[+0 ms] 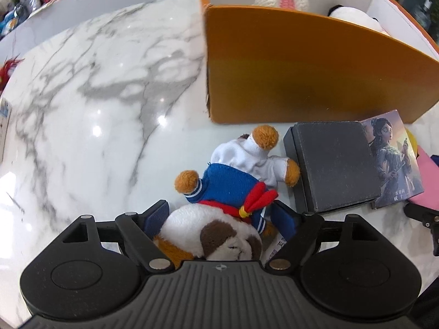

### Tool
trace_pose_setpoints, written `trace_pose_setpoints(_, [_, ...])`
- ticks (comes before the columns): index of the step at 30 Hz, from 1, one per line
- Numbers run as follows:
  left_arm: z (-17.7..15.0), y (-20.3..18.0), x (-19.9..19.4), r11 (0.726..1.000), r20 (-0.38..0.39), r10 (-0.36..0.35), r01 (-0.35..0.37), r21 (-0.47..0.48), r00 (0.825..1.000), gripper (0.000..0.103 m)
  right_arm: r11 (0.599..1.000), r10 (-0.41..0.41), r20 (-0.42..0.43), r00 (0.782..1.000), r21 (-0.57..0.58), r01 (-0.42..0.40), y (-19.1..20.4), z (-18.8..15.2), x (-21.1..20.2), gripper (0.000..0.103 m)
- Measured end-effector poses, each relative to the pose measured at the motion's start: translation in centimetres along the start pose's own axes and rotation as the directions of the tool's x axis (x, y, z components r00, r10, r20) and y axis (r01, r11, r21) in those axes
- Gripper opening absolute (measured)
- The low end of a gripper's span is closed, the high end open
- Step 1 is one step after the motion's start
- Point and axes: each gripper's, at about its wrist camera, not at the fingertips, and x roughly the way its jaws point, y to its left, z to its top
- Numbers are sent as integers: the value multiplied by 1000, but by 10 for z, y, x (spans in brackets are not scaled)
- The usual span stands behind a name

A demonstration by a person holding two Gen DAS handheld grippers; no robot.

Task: Organize objects
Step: 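Hold the teddy keychain in the left tool while the right tool closes on the pink cloth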

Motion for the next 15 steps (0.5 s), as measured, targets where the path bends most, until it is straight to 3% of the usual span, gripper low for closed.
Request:
trace_pose_setpoints(4, [-4,2,1,999,21,13,-12,-30,1000,85,1000,-12,11,1000,18,12,0,0,1,102])
trace_pose_setpoints(8, [1,-2,2,999,28,20,-19,-43,999,73,999,-25,24,999,37,24,-6,1,1,96])
trace_pose_setpoints(15, [4,-9,0,998,29,45,-43,-36,999,66,998,-40,28,999,44,39,-9,4,3,93])
